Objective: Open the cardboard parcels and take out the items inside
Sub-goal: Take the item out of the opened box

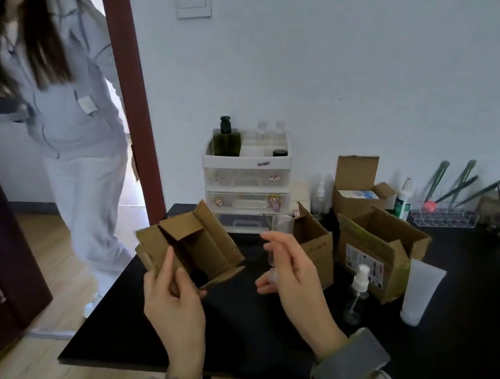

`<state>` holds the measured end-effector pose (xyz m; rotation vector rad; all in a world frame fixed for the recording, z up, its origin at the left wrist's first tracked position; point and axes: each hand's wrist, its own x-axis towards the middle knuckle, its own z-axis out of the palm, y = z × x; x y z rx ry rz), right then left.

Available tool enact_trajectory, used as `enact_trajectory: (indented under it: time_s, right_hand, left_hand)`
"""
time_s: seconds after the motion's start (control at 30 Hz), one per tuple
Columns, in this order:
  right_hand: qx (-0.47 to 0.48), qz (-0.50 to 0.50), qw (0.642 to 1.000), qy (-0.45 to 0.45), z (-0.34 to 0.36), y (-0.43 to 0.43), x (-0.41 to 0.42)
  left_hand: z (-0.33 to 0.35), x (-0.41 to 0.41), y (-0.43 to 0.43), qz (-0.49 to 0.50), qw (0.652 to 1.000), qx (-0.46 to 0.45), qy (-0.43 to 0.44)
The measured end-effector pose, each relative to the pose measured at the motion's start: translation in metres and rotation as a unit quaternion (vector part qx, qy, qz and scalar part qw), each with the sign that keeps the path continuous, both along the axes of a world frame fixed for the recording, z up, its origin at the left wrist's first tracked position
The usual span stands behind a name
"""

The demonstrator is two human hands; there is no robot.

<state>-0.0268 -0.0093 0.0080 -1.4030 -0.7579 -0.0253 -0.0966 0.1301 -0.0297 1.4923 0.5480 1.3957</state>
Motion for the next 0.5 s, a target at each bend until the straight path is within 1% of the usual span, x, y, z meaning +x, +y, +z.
enact_trajectory:
  time_s: [0.03,0.1,0.13,0.17,0.23,0.33,0.4,0.5]
  right_hand:
    - [0.011,0.043,0.997,0.056,0.001,-0.002,0.004]
    - [0.019,0.119,0.977,0.174,0.001,-0.004,0.011]
    - [0.012,0.141,0.966,0.216,0.000,-0.004,0.013]
    - [-0.001,0.147,0.961,0.236,-0.002,-0.004,0.015]
    - [-0.046,0.128,0.963,0.231,-0.009,-0.004,0.015]
    - [-0.175,0.058,0.971,0.155,-0.020,-0.004,0.012]
    - [-0.255,0.019,0.957,0.136,-0.026,-0.003,0.014]
    - [-0.342,0.000,0.931,0.130,-0.033,-0.001,0.015]
  left_hand:
    - [-0.001,0.000,0.000,0.003,1.000,0.003,0.005]
    - [-0.002,0.001,0.000,0.008,1.000,0.006,0.013]
    - [-0.003,0.001,0.000,0.008,1.000,0.006,0.016]
    - [-0.003,0.002,0.000,0.008,1.000,0.005,0.019]
    - [-0.003,0.003,-0.001,0.010,1.000,0.006,0.026]
    - [-0.003,0.004,-0.004,0.001,0.999,0.006,0.035]
    - [-0.001,0.004,-0.005,-0.002,0.999,0.015,0.045]
    - [0.003,0.004,-0.009,-0.021,0.999,0.014,0.048]
